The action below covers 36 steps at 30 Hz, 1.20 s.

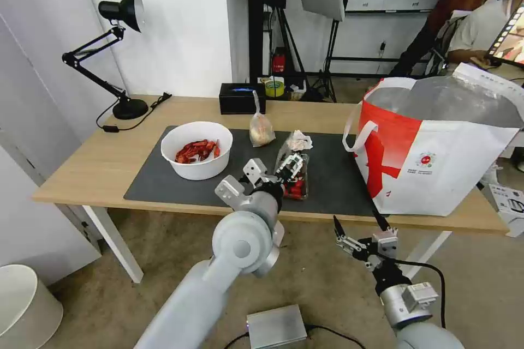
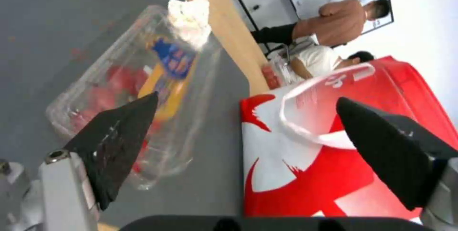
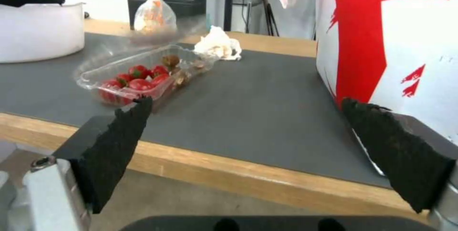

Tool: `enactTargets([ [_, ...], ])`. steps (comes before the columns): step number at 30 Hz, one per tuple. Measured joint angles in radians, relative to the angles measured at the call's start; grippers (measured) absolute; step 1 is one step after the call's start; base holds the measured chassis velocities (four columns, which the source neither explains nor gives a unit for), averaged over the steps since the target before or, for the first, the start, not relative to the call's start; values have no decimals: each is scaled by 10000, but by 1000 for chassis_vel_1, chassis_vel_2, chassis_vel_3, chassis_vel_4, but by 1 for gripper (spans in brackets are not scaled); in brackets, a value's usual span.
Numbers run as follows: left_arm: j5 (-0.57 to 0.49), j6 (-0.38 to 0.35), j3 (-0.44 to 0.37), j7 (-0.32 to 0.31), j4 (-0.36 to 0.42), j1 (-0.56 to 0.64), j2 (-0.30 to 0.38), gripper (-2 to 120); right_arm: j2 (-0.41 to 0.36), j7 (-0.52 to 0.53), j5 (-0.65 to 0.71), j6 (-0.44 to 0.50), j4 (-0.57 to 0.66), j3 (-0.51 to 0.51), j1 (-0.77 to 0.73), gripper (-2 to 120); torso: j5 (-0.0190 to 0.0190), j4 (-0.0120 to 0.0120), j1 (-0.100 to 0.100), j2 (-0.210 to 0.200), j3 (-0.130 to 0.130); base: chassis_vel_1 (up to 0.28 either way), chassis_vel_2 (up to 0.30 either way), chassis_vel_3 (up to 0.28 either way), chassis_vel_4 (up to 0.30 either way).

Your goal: Pick up the trash from the table and place it into the takeout bag.

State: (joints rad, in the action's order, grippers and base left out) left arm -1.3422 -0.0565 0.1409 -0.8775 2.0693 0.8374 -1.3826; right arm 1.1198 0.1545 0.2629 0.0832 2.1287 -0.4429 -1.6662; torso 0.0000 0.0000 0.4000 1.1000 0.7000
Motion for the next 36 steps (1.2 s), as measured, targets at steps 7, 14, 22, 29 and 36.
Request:
enactTargets([
  [7, 161, -287, 4, 23, -14, -110, 157, 100, 25, -1, 0, 11, -56, 34, 25, 100, 0, 0, 0, 0, 0, 0, 0, 0, 0],
  [14, -5, -669, -9, 171, 69, -446, 757, 96, 25, -18, 0, 12, -87, 119, 47, 100, 0, 0, 0, 0, 0, 0, 0, 0, 0],
  [22, -170, -1243, 551, 540, -114, -1402, 1753, 69, -68, -22, 4, 12, -24, 131, 35, 100, -1, 1, 0, 0, 0, 0, 0, 0, 0],
  [29, -723, -1934, 1467, 782, -648, -2657, 2418, 41, -99, -3, 10, 11, 22, 128, 7, 100, 0, 1, 0, 0, 0, 0, 0, 0, 0],
  [36, -396, -2422, 2396, 1134, -1218, -3973, 2728, 18, -156, 15, 23, 11, 46, 112, -6, 100, 1, -1, 1, 0, 0, 0, 0, 0, 0],
])
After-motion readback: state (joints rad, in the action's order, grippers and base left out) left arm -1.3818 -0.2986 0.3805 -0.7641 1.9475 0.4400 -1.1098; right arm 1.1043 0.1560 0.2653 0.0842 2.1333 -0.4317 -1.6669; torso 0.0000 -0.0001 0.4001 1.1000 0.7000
